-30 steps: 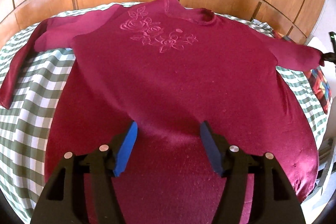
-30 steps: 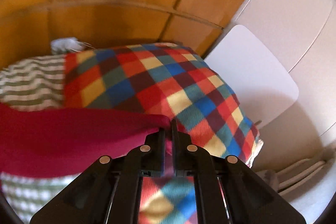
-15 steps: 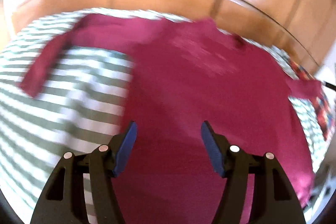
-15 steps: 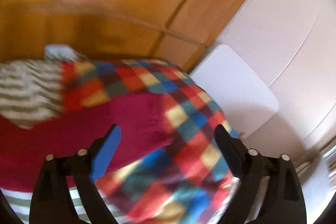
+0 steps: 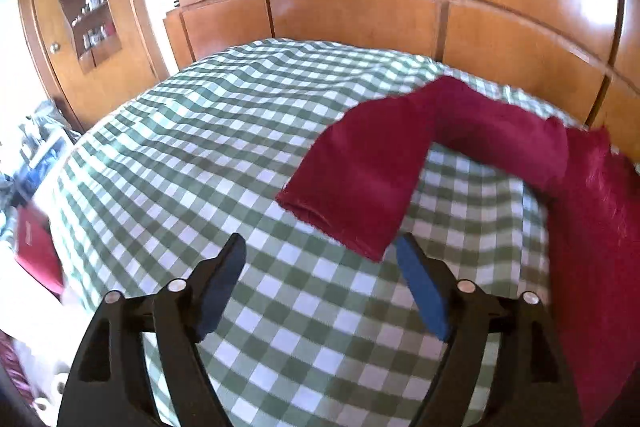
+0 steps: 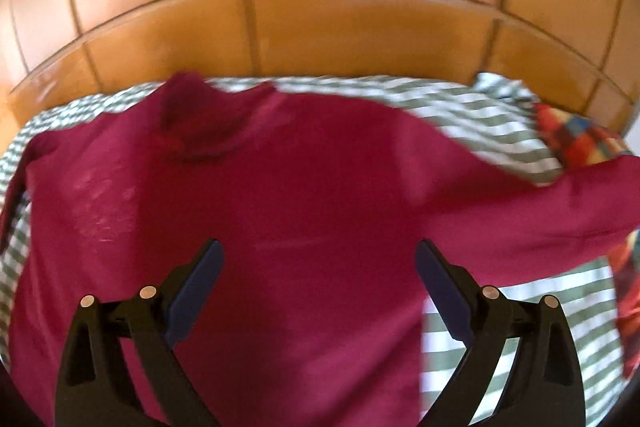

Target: Fold small clothes

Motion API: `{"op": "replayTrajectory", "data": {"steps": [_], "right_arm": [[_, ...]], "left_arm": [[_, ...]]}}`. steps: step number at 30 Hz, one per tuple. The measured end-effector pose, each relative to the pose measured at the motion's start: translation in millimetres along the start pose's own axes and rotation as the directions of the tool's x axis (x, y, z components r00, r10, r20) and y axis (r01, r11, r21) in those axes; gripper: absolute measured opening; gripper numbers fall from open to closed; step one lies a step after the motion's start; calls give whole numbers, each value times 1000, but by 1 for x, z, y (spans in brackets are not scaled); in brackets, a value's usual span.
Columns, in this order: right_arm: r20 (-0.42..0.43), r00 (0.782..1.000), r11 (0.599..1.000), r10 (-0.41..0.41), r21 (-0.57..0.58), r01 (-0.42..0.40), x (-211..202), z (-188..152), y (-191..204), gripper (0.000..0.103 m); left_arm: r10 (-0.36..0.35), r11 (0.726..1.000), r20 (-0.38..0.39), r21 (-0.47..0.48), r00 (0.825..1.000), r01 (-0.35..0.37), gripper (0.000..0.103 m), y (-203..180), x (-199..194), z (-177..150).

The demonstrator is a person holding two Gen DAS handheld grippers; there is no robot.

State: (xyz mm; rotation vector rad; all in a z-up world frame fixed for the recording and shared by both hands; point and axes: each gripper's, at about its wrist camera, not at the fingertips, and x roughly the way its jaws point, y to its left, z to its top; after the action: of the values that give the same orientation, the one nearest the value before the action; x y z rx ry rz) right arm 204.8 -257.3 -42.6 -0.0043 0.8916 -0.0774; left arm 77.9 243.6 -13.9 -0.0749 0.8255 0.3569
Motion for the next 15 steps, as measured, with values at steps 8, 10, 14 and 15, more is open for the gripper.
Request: {"op": "replayTrajectory", "data": {"steps": [8, 10, 14, 15], "right_arm": [[-60, 998, 999, 6, 38, -4, 43, -16, 14, 99], [-55, 998, 999, 9, 36, -7, 46, -16, 12, 99], [-50, 999, 1000, -1, 29, 3, 47, -16, 13, 99], [-48, 999, 1000, -1, 30, 3, 47, -17, 13, 99]], "left_arm": [[65, 973, -7, 224, 998, -62, 64, -59, 56, 17], [43, 974, -90, 227, 995, -21, 31, -62, 83, 22], [-24, 990, -39, 135, 999, 29, 4, -43, 65, 47], [-72, 993, -20, 90, 997, 74, 4, -28, 48, 61]]}}
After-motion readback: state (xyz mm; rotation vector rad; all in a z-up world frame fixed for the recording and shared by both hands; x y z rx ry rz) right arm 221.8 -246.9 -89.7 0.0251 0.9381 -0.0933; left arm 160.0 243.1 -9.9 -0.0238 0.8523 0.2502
